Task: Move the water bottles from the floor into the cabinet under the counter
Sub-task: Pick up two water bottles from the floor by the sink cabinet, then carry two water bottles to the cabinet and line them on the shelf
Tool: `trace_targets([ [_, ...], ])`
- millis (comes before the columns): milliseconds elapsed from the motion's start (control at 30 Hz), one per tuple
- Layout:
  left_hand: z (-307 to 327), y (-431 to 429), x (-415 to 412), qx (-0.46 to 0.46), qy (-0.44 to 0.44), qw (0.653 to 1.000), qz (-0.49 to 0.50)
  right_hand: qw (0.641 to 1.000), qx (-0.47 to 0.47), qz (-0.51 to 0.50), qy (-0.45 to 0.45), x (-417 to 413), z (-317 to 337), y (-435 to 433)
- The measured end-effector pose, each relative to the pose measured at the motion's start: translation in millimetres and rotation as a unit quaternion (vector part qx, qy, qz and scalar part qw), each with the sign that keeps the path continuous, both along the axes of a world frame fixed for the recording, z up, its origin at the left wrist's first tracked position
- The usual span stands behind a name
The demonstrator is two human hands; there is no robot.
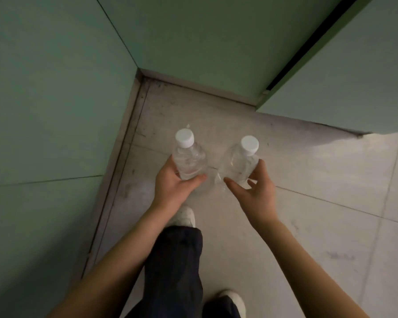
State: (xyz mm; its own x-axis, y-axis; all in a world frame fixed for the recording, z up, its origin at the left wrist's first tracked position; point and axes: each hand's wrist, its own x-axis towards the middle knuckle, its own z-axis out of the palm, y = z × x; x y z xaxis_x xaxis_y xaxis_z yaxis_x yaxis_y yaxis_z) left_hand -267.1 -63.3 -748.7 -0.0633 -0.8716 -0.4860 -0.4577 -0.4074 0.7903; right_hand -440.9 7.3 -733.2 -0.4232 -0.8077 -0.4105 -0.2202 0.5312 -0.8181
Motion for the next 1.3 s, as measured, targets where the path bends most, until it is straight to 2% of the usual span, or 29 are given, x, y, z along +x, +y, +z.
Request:
trace_targets([
  [200, 144, 41, 34, 0.043, -0.014, 0.999, 0.003, 0.998, 0.047, 0.022, -0.022, 16, 141, 50],
  [400, 367, 61, 40, 0.035, -0.016, 0.999, -0.01, 0.997, 0.045, 0.027, -0.055, 20, 363, 70],
  [600, 596, 76, 41, -0.028, 0.013, 0.999, -0.028, 0.997, -0.031, 0.02, -0.063, 22, 593, 85],
  [733, 719, 77, 42, -0.103, 0.031, 0.994, -0.011, 0.991, -0.106, 0.004, -0.083, 22, 704, 87],
  [833, 790, 74, 44, -0.14, 0.067, 0.988, 0.005, 0.983, -0.15, 0.007, -0.107, 22, 764, 77],
  [933, 837, 65, 45, -0.161, 0.113, 0.98, 0.03, 0.972, -0.203, 0.013, -0.121, 23, 808, 59],
  [1067, 848, 47, 52, -0.156, 0.148, 0.976, 0.037, 0.965, -0.225, 0.017, -0.134, 31, 828, 35],
  [1167, 841, 36, 61, -0.15, 0.136, 0.979, 0.038, 0.968, -0.211, 0.001, -0.135, 39, 824, 17],
  [1300, 833, 21, 74, -0.146, 0.101, 0.98, 0.086, 0.974, -0.188, 0.02, -0.128, 47, 815, -14],
])
